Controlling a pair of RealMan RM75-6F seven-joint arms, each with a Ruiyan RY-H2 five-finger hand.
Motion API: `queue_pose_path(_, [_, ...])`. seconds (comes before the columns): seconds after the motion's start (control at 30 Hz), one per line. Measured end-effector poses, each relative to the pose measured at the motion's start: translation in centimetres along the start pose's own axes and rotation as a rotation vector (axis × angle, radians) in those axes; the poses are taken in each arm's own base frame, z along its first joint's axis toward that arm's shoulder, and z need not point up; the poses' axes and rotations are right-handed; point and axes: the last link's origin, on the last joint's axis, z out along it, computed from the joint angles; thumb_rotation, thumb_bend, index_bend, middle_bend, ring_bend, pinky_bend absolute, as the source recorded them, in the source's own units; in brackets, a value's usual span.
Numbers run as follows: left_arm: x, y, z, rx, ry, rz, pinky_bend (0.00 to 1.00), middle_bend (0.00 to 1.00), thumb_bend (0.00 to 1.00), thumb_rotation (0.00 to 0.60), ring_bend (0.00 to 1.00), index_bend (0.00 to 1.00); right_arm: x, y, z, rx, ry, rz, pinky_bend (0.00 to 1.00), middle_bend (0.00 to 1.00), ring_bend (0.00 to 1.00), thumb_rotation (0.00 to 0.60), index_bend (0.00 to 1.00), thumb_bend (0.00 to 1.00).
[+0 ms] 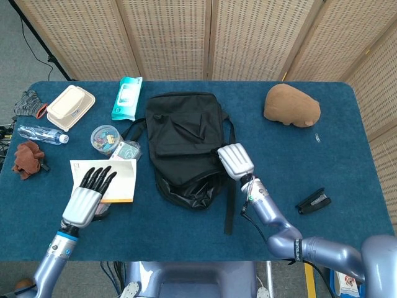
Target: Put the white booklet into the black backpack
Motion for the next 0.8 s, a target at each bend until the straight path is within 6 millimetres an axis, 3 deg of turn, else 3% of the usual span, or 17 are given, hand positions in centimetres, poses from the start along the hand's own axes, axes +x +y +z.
queue_pose_path(0.23, [-1.1, 1.9, 2.2, 0.007, -0.008, 0.022, 0.07, 0.0, 0.01, 0.6, 0.0, 0.0, 0.2, 0.0, 0.1, -0.003, -0.006, -0.012, 0.51, 0.57, 0.44, 0.6, 0.61, 0.55])
queue_pose_path(0.47, [-1.7, 2.0, 3.1, 0.008, 0.008, 0.059, 0.22, 0.0, 0.08, 0.6, 0.03, 0.07, 0.3, -0.3, 0.0, 0.007, -0.007, -0.013, 0.51, 0.57, 0.44, 0.6, 0.61, 0.55])
queue_pose_path(0.57, [-2.0, 1.8, 3.3, 0.007, 0.028, 0.087, 0.33, 0.06, 0.13, 0.6, 0.12, 0.18, 0.3, -0.4, -0.1, 0.009, -0.008, -0.015, 0.51, 0.57, 0.44, 0.6, 0.61, 0.55])
queue_pose_path(0.8, [-2.4, 1.2, 3.5, -0.009, 0.089, 0.121, 0.53, 0.37, 0.31, 0.6, 0.34, 0.51, 0.4, -0.2, -0.1, 0.006, -0.009, -0.015, 0.51, 0.57, 0.44, 0.6, 0.61, 0.55])
